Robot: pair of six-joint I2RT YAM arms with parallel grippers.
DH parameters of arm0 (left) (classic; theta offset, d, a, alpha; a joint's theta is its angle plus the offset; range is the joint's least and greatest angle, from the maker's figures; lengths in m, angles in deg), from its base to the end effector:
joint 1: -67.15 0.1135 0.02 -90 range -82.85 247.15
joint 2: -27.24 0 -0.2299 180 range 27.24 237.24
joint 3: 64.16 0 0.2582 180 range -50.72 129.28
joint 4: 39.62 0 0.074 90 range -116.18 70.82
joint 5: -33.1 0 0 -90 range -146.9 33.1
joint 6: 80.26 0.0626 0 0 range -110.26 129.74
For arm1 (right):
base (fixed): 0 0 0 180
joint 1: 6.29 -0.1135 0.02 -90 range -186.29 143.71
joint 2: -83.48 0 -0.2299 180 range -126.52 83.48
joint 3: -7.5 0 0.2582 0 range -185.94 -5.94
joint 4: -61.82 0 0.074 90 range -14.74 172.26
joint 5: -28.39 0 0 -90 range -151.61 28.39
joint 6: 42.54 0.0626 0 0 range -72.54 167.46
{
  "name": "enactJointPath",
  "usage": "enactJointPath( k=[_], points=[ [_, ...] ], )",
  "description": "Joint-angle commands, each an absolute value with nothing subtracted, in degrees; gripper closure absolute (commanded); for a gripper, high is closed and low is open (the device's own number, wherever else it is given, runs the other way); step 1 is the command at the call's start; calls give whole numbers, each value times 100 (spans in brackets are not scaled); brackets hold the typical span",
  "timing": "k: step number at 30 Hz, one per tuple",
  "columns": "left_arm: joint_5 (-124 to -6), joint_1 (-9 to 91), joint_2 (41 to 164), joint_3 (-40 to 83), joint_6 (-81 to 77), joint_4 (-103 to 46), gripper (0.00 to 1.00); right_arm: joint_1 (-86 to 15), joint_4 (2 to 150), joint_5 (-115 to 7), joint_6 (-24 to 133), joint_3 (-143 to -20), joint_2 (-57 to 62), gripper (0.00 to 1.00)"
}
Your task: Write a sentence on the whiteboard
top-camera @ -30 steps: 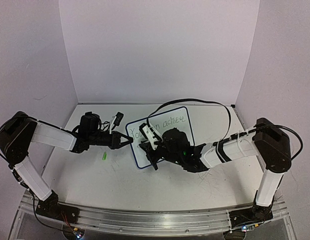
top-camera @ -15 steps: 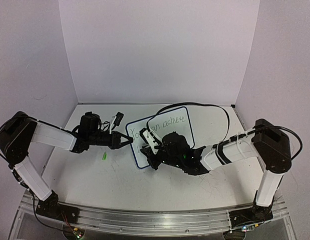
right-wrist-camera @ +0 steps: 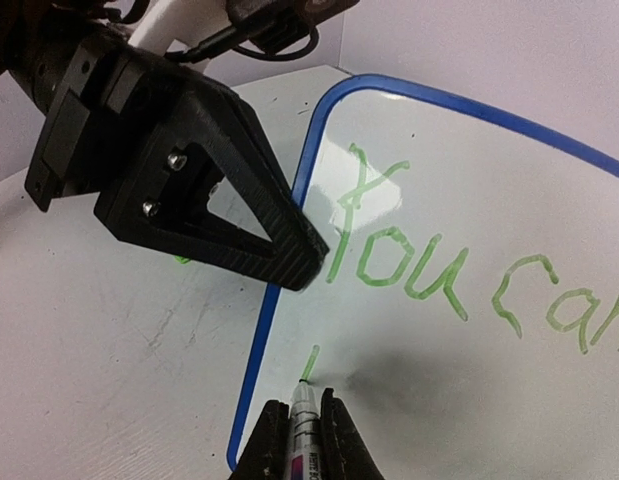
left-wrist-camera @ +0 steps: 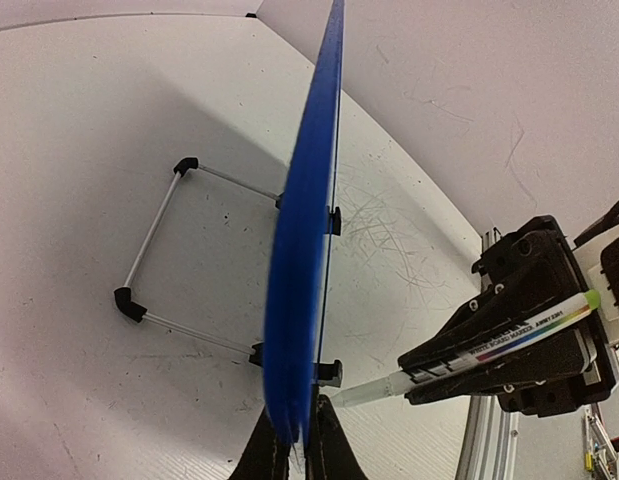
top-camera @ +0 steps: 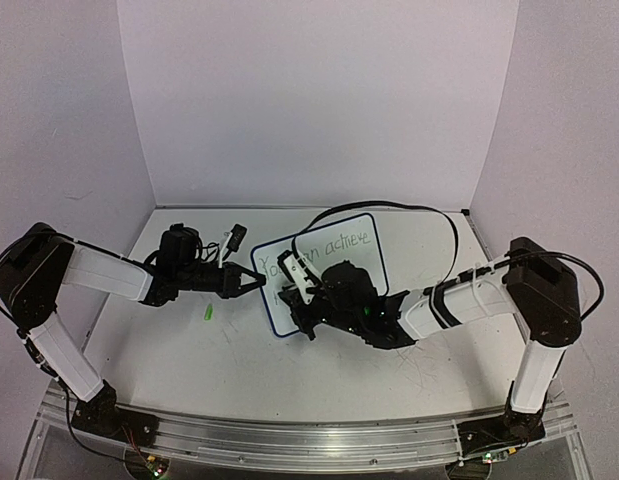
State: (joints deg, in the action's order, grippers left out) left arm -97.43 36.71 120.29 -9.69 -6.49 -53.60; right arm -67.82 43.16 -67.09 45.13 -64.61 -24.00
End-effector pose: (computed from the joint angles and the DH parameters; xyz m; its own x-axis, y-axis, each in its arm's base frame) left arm 0.2765 -0.2097 0.1314 -0.5946 0.1030 -0.7974 0.7585 0.4007 -0.5139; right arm 0.2103 0.3753 0.1441 -0.1031 -0.2751 -0.9559 -0.8363 0.5442 -0.0664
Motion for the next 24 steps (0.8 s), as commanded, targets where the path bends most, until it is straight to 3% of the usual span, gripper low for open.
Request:
enactJointPath(
  k=[1, 24],
  points=[
    [-9310, 3675, 12131, -900, -302, -4983, 100, -6720, 4097, -7125, 4516, -6736, -2496, 100],
    [-9317, 3673, 12145, -897, -274, -4974, 100, -6757, 4224, -7025, 4973, -6184, -2360, 100]
  ],
)
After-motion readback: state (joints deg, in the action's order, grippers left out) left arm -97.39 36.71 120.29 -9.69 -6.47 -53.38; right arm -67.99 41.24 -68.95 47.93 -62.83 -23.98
